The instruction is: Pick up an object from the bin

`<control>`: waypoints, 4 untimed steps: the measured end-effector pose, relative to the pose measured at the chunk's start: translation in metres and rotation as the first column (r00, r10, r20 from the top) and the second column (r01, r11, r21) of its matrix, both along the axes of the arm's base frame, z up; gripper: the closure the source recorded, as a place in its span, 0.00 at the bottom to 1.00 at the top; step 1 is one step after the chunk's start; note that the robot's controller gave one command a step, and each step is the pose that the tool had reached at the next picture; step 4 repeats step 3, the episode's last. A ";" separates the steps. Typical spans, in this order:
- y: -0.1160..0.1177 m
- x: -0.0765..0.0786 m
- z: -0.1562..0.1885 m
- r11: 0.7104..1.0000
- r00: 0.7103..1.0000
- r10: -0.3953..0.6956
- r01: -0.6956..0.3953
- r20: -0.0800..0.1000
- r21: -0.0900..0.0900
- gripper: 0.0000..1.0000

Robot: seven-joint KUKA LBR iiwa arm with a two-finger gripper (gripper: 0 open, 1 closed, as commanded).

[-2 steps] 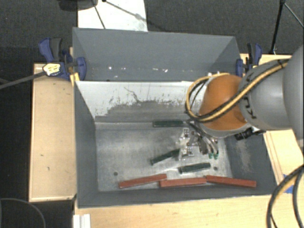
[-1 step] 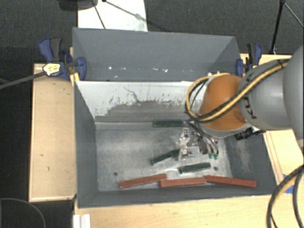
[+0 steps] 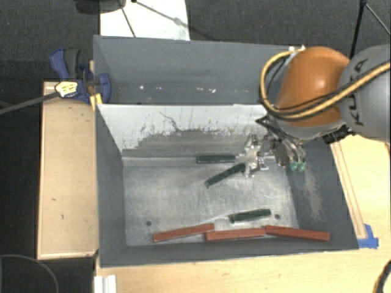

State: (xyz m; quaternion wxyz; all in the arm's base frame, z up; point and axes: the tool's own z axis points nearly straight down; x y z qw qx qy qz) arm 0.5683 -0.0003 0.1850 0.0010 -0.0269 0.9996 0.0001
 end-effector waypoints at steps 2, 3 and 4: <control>0.000 0.016 0.048 1.000 1.000 0.005 -0.005 0.002 0.000 1.00; 0.000 0.016 0.048 1.000 1.000 0.005 -0.005 0.002 0.000 1.00; 0.000 0.016 0.048 1.000 1.000 0.005 -0.005 0.002 0.000 1.00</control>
Offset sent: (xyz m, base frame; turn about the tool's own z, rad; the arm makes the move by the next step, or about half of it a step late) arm 0.0152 -0.0005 0.0477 -0.0085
